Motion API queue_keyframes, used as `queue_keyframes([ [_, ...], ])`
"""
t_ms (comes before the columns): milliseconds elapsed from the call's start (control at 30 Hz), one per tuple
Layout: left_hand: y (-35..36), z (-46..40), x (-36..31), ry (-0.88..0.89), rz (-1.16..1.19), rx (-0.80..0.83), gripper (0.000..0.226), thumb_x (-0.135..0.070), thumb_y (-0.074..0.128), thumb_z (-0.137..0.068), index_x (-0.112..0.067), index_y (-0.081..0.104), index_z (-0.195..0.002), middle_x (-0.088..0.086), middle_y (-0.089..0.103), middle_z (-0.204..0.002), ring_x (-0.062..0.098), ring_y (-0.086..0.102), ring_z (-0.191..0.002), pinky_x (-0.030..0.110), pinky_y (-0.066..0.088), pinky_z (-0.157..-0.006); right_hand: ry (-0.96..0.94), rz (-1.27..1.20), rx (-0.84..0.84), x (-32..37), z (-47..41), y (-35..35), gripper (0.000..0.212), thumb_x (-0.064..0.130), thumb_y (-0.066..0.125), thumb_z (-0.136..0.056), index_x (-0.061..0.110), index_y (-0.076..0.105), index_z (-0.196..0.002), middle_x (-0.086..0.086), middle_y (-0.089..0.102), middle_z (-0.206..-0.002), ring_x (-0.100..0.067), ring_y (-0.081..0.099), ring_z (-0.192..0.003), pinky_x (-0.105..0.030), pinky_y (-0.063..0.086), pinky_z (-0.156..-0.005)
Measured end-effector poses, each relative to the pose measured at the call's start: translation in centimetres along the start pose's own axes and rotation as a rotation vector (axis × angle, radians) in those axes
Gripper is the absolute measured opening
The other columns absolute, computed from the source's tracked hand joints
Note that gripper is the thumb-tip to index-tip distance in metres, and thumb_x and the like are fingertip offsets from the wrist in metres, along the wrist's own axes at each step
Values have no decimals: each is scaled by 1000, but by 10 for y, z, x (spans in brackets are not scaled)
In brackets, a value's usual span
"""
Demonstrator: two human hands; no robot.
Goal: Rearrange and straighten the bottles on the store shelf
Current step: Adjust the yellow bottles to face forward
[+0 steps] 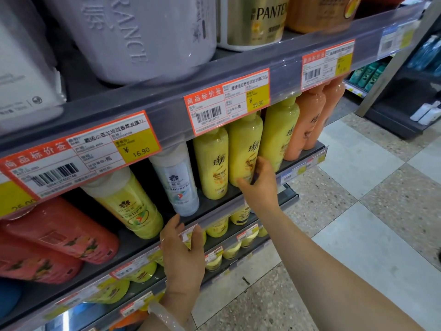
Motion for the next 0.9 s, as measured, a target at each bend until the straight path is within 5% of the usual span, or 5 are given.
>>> queue_keyframes([
  [167, 1, 0, 3, -17, 4, 30, 51, -16, 60, -86, -4, 41, -132, 17, 48, -129, 14, 45, -109, 32, 38, -94, 4, -21, -303, 0, -9, -52, 49, 11, 67, -77, 6, 44, -120, -4, 48, -111, -20, 50, -103, -21, 35, -80],
  [333, 4, -1, 2, -34, 17, 54, 51, -15, 60, -86, -5, 40, -133, 17, 46, -132, 15, 44, -114, 31, 36, -96, 38, 9, -109, 1, -40, -50, 68, 19, 73, -74, 15, 36, -131, 2, 55, -115, -15, 53, -102, -29, 41, -86],
  [500, 4, -4, 2, -16, 7, 27, 49, -15, 61, -85, -6, 43, -130, 15, 47, -129, 13, 43, -111, 37, 39, -100, 40, 92, -160, -3, -45, -48, 55, 18, 67, -79, 13, 39, -127, -10, 59, -124, -29, 56, -110, -30, 39, -82],
  [767, 7, -3, 2, -15, -65, 8, 47, -16, 61, -86, -5, 44, -129, 16, 47, -129, 27, 46, -120, 42, 40, -102, -12, 84, -143, -6, -46, -53, 53, 20, 72, -76, 10, 44, -120, -7, 60, -116, -25, 57, -105, -32, 43, -84],
  [900, 7, 0, -3, 41, -132, 31, 43, -16, 59, -87, -6, 48, -127, 15, 48, -129, 28, 49, -117, 42, 40, -102, -140, 136, -202, -9, -7, -51, 34, 14, 61, -82, 7, 50, -113, -16, 53, -113, -31, 55, -103, -36, 45, -81],
])
Point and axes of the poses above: each hand's wrist, its own z-axis away from the middle knuckle, its own y-axis out of the palm, x = y × z, the point moved 6 cm from there along -z, towards the middle knuckle
